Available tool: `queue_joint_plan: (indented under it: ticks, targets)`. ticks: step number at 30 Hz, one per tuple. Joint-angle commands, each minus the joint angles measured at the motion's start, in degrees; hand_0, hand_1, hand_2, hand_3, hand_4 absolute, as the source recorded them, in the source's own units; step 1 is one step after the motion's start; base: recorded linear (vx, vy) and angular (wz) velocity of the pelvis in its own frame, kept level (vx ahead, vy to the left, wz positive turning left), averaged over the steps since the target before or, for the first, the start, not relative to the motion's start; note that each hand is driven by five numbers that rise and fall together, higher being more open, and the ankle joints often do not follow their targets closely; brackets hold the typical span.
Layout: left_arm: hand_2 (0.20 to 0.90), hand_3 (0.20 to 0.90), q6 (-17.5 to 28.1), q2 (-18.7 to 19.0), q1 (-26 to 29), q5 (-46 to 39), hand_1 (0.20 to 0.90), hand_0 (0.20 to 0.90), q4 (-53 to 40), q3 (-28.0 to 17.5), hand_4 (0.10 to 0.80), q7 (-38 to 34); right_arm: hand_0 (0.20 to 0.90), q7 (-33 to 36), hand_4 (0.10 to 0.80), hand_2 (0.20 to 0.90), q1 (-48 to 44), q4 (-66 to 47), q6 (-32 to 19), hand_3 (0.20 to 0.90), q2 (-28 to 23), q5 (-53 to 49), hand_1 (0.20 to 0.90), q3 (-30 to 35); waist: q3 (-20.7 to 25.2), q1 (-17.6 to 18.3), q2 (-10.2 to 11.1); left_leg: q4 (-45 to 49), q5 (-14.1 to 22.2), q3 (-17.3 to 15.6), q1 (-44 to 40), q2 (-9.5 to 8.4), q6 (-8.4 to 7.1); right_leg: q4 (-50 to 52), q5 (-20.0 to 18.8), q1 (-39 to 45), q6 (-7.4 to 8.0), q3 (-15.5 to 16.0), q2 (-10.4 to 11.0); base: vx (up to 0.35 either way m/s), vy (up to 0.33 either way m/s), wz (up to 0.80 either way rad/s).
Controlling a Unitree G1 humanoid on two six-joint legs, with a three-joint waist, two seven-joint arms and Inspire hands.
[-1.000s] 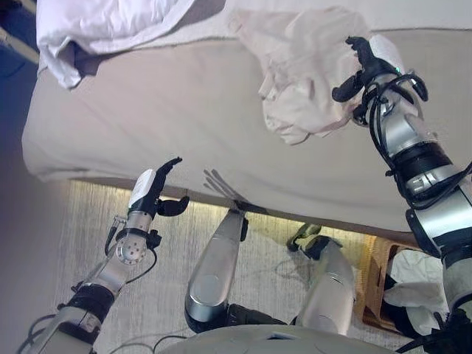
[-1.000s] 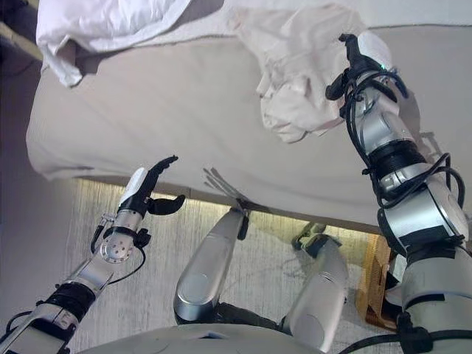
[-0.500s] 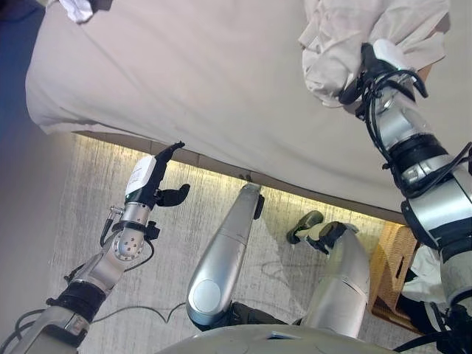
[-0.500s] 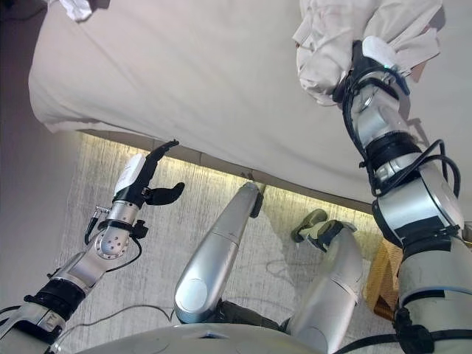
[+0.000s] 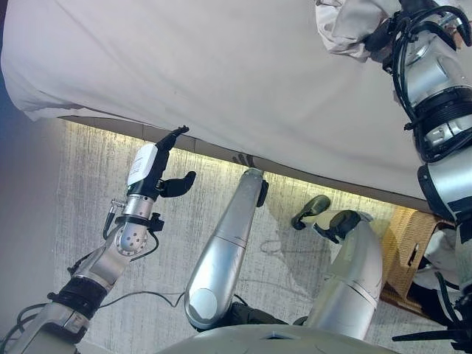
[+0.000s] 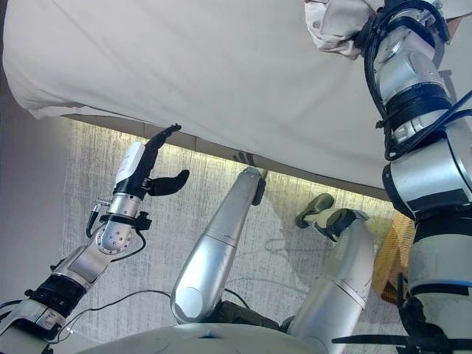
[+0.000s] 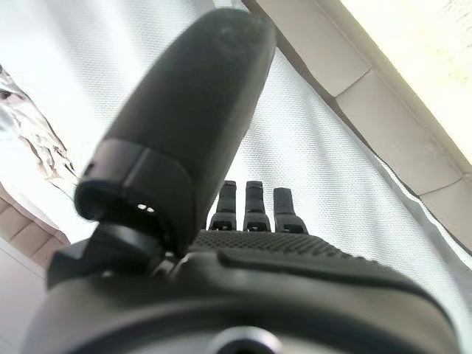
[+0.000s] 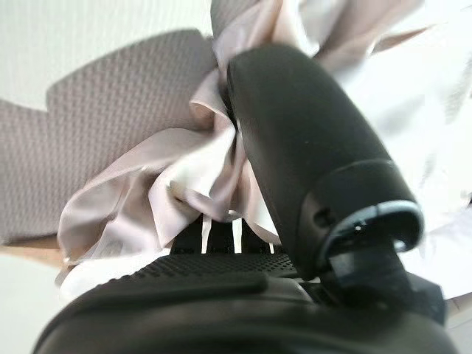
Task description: Pick up the clothes from the bed and place them into the basket
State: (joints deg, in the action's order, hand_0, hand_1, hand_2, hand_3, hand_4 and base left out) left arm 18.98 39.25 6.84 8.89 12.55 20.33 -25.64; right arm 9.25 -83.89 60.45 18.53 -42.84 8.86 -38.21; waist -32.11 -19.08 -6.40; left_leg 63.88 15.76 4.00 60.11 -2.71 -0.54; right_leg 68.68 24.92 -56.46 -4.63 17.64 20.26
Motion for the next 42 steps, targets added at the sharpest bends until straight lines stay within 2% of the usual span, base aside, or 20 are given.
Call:
queue_joint_plan:
  ticks: [1, 6, 11, 12, 13, 14, 22, 24, 25, 31, 42]
  targets:
    - [0.900, 0.900, 4.5, 2.9, -1.7, -1.9, 0.900, 0.900, -3.9, -3.1, 0.800, -3.6, 0.300, 0.3, 0.100, 0.300, 3.0, 0.1, -1.7, 0.200, -3.5, -1.4, 0.300, -2.9, 2.3, 0.0, -1.6, -2.1, 3.5, -4.5, -7.3, 0.07, 4.44, -2.7, -2.7, 7.6, 1.21, 1.8, -3.6, 0.041, 0.055, -0.21]
    - [0.900, 0.900, 3.4, 3.5, -1.6, -2.4, 0.900, 0.900, -2.8, -3.1, 0.800, -1.4, 0.300, 0.6, 0.100, 0.300, 6.4, -1.5, -3.6, 0.200, -4.5, -3.1, 0.300, 0.1, 2.3, 1.3, 0.1, -9.2, 2.3, -4.6, -18.4, 0.75, 3.18, -9.7, -5.1, 18.4, 2.43, 1.6, -3.2, 0.072, 0.044, -0.20]
    - [0.900, 0.900, 1.6, 2.8, -1.6, -1.7, 0.900, 0.900, -0.3, -4.1, 0.800, 2.4, 0.300, -2.6, 0.100, 0.300, 9.9, -4.0, -6.5, 0.200, -8.2, -7.6, 0.300, 4.7, 2.4, 2.8, 2.4, -19.5, 0.4, -5.9, -33.4, 1.97, 1.99, -18.8, -7.2, 32.8, 3.77, 1.9, -2.4, 0.116, 0.031, -0.22]
    - [0.900, 0.900, 1.2, 2.7, -1.6, -1.6, 0.900, 0.900, 0.1, -4.1, 0.800, 2.7, 0.300, -2.8, 0.100, 0.300, 10.5, -4.2, -7.1, 0.200, -8.8, -7.7, 0.300, 5.3, 3.0, 3.1, 2.8, -21.0, 0.0, -6.1, -35.3, 2.20, 1.77, -20.4, -7.6, 34.7, 3.95, 2.1, -2.6, 0.050, 0.035, -0.23]
    - [0.900, 0.900, 1.2, 2.6, -1.5, -1.4, 0.900, 0.900, 0.6, -3.8, 0.800, 2.8, 0.300, -2.7, 0.100, 0.300, 10.9, -4.5, -7.5, 0.200, -9.4, -8.1, 0.300, 5.9, 3.8, 3.5, 3.1, -23.3, -2.3, -6.7, -36.4, 2.40, 1.90, -23.2, -9.7, 36.1, 3.44, 2.9, -2.6, 0.004, 0.032, -0.26]
    - [0.900, 0.900, 1.2, 2.6, -1.4, -1.3, 0.900, 0.900, 1.0, -3.6, 0.800, 2.8, 0.300, -2.7, 0.100, 0.300, 11.0, -4.5, -7.7, 0.200, -9.7, -8.4, 0.300, 6.2, 4.1, 3.7, 3.3, -23.8, -2.4, -6.9, -37.3, 2.51, 1.83, -24.2, -10.0, 37.0, 3.52, 2.9, -2.8, 0.000, 0.043, -0.28]
    - [0.900, 0.900, 0.5, 1.4, 0.0, -2.7, 0.900, 0.900, 6.6, -2.0, 0.800, 3.5, 0.300, -4.4, 0.100, 0.300, 10.9, -4.4, -10.8, 0.200, -13.6, -18.0, 0.300, 9.9, 10.6, 7.6, 5.4, -34.6, -3.7, -10.1, -48.3, 4.58, 0.89, -38.8, -14.2, 47.9, 4.98, 2.4, -5.2, 0.045, 0.033, -0.24]
    - [0.900, 0.900, 0.3, 1.0, 0.1, -2.0, 0.900, 0.900, 8.4, -1.3, 0.800, 3.9, 0.300, -5.7, 0.100, 0.300, 11.3, -4.1, -11.7, 0.200, -14.8, -20.1, 0.300, 11.3, 12.8, 8.7, 6.2, -38.6, -4.6, -11.3, -51.8, 5.23, 0.35, -43.9, -15.7, 50.9, 5.79, 2.0, -6.4, 0.142, -0.002, -0.27]
    - [0.900, 0.900, -0.6, 0.6, 0.0, -1.8, 0.900, 0.900, 10.0, -1.0, 0.800, 4.2, 0.300, -7.0, 0.100, 0.300, 11.1, -3.8, -12.3, 0.200, -15.9, -21.0, 0.300, 11.8, 15.0, 9.7, 7.1, -42.4, -5.6, -12.3, -54.9, 5.61, -0.14, -48.5, -16.8, 53.4, 6.55, 1.4, -7.6, 0.148, -0.007, -0.31]
    - [0.900, 0.900, -1.0, -1.0, -0.3, -0.6, 0.900, 0.900, 15.9, -0.2, 0.800, 4.2, 0.300, -7.4, 0.100, 0.300, 12.4, -7.1, -13.1, 0.200, -20.6, -22.8, 0.300, 13.4, 21.1, 13.7, 8.6, -52.9, -9.3, -15.1, -61.7, 6.81, -1.26, -57.0, -20.4, 57.5, 8.69, -0.7, -9.7, 0.087, -0.008, -0.26]
    - [0.900, 0.900, 1.8, -1.6, 2.6, 0.7, 0.900, 0.900, 22.1, -0.5, 0.800, 5.7, 0.300, -5.6, 0.100, 0.300, 18.5, -15.9, -11.7, 0.200, -29.8, -25.9, 0.300, 18.9, 26.0, 20.2, 10.2, -61.9, -12.3, -18.3, -66.2, 8.17, -2.52, -63.1, -23.0, 58.7, 10.24, -5.3, -12.7, 0.007, -0.040, -0.30]
